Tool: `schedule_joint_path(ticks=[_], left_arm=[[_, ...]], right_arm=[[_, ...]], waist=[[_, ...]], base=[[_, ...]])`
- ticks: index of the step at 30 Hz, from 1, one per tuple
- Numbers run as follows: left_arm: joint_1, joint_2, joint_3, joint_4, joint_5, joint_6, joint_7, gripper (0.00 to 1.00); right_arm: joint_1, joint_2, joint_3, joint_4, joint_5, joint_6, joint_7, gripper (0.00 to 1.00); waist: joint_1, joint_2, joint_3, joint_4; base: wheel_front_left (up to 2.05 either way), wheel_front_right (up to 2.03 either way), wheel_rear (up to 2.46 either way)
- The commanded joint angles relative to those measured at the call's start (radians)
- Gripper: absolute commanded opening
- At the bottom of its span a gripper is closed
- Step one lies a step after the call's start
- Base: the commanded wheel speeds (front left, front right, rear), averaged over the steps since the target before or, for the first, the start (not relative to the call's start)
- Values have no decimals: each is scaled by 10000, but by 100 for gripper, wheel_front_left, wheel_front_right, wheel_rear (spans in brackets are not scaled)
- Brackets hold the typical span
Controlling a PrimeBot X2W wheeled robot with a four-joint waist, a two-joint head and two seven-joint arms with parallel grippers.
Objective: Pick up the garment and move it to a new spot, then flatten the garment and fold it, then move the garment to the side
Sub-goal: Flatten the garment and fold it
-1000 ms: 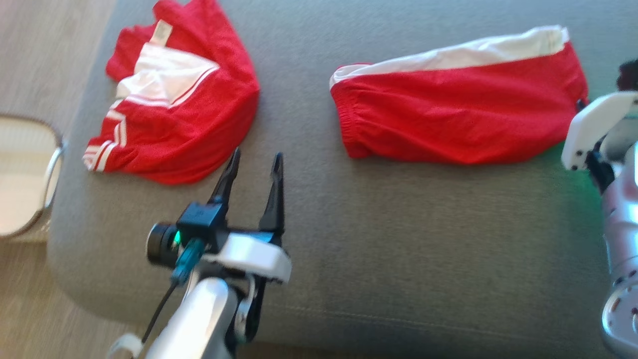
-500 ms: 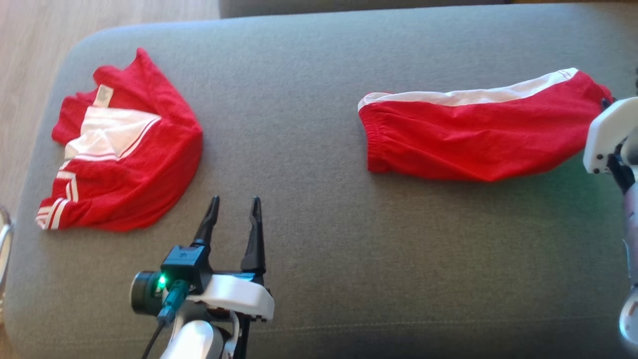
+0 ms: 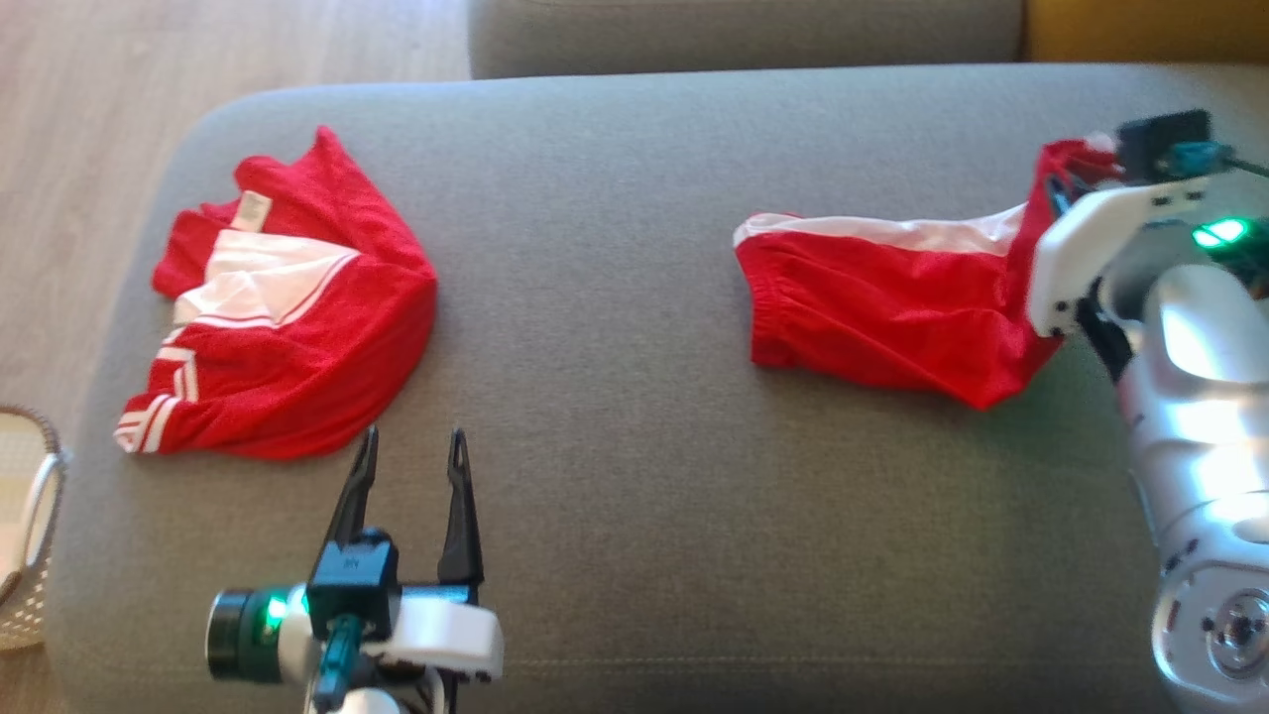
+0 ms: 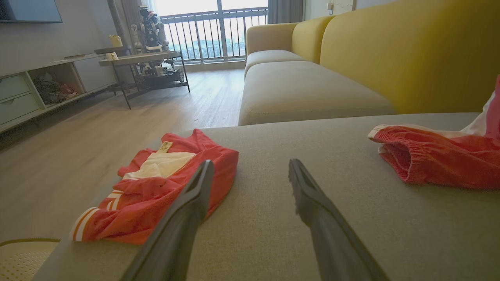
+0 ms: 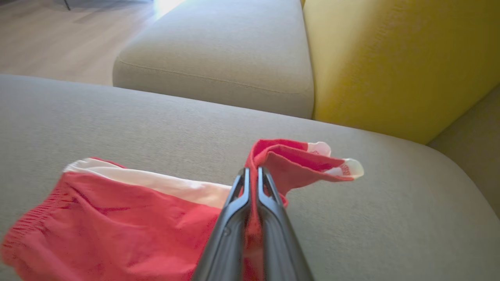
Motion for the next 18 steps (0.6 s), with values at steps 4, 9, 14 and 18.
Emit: schedule_joint_path(ticks=[4,9,14,18], left_arm=[[-27,127,344,-180,114,-12,-61,100],[-78,34,276,-24,126,-179,-61,100],[-139,-59,206,51,185,-275,-61,100],[-197,-98,182,107,219,-330,-61,100]], right_arm=[[-620,455,629,90,279,-6,-226,0],[-550,677,1198,406,539,-6,-318,0],[-573,724,2673,617,1779,-6,-815,0],[-368,726,4298,628,3310,-6,-983,0]], waist=[[1,-1,-192,387],[1,-1,-170,721],[1,-1,-64,1000],[1,-1,-12,1095]], base=[[0,0,0],[0,0,0],[0,0,0],[0,0,0]])
